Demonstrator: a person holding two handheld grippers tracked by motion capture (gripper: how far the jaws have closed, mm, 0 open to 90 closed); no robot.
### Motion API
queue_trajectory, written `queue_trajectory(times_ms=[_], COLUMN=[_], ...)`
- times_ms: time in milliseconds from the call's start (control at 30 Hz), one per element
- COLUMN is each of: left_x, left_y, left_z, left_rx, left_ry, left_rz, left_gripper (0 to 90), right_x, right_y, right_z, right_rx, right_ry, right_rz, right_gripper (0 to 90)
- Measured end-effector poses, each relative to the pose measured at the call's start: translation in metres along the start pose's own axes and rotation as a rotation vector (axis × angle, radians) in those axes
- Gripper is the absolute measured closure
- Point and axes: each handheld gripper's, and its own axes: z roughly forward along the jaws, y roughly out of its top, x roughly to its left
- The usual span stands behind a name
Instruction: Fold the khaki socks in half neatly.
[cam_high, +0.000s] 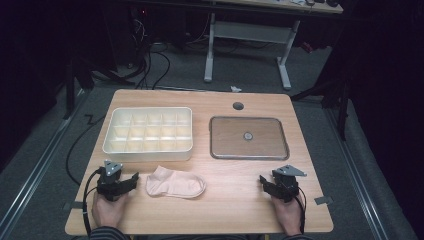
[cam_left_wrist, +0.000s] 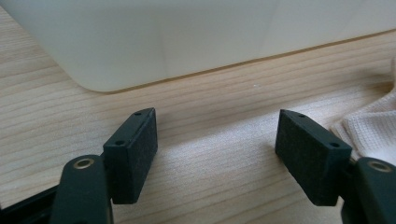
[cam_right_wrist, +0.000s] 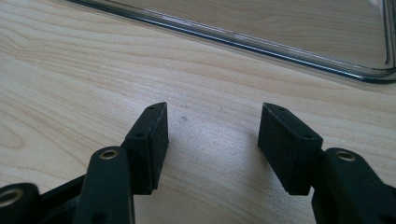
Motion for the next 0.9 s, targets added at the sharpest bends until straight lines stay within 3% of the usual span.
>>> queue_trajectory(times_ms=[900], left_x=[0.0011], left_y=[0.0000], left_z=[-0.0002], left_rx=[0.000], left_ry=[-0.014], left_rz=[-0.005], left_gripper=[28.2], right_x=[0.0004], right_y=[0.0005], right_z=[0.0007], right_rx=[0.000], right_ry=[-0.002], right_rz=[-0.001], right_gripper=[41.6])
